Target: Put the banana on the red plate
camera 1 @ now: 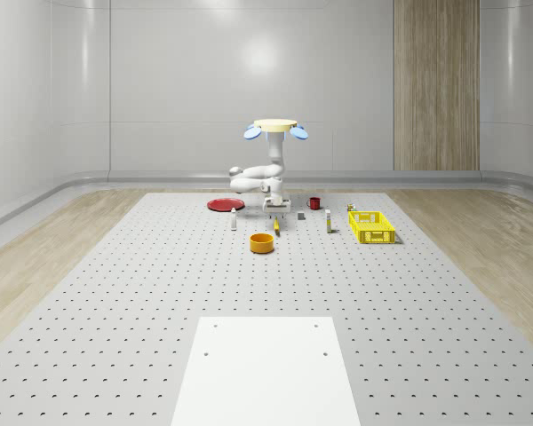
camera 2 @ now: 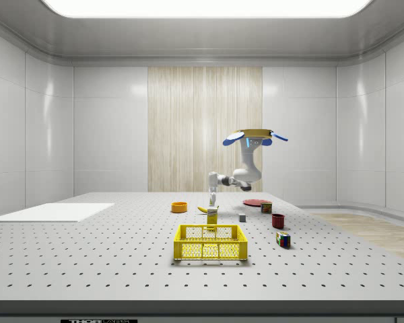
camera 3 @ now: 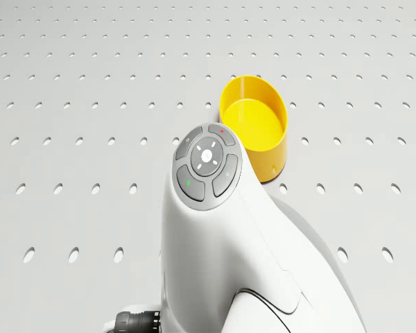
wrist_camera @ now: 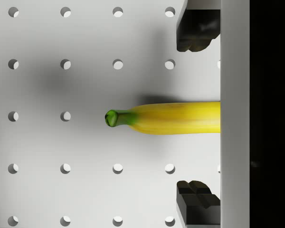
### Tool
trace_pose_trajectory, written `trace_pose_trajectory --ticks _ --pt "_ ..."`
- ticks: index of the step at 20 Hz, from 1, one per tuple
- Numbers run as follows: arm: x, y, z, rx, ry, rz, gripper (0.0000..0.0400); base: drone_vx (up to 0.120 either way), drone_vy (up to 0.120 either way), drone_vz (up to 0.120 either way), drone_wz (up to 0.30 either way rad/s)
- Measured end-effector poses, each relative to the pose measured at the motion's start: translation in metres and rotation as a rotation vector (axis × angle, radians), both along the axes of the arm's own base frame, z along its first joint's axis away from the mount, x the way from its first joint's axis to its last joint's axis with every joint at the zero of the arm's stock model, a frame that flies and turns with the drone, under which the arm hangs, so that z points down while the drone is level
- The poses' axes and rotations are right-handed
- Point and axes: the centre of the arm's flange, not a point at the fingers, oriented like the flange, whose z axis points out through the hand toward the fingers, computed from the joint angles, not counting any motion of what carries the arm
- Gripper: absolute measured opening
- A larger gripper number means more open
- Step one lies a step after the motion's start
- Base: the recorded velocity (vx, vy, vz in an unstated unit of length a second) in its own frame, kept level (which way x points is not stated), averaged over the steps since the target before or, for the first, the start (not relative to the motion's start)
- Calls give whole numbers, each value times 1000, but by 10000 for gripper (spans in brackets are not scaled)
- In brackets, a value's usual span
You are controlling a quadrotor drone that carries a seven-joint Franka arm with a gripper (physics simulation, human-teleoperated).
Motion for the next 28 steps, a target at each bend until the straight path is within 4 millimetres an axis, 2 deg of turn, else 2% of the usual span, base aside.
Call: trace_pose_trajectory --ticks 4,9,17,28 --pt "0 0 0 0 0 0 400 120 0 -80 0" --pt "0 0 2 0 0 0 400 0 0 0 0" --pt "0 0 25 0 0 0 400 0 0 0 0" --pt "0 3 39 0 0 0 400 0 0 0 0"
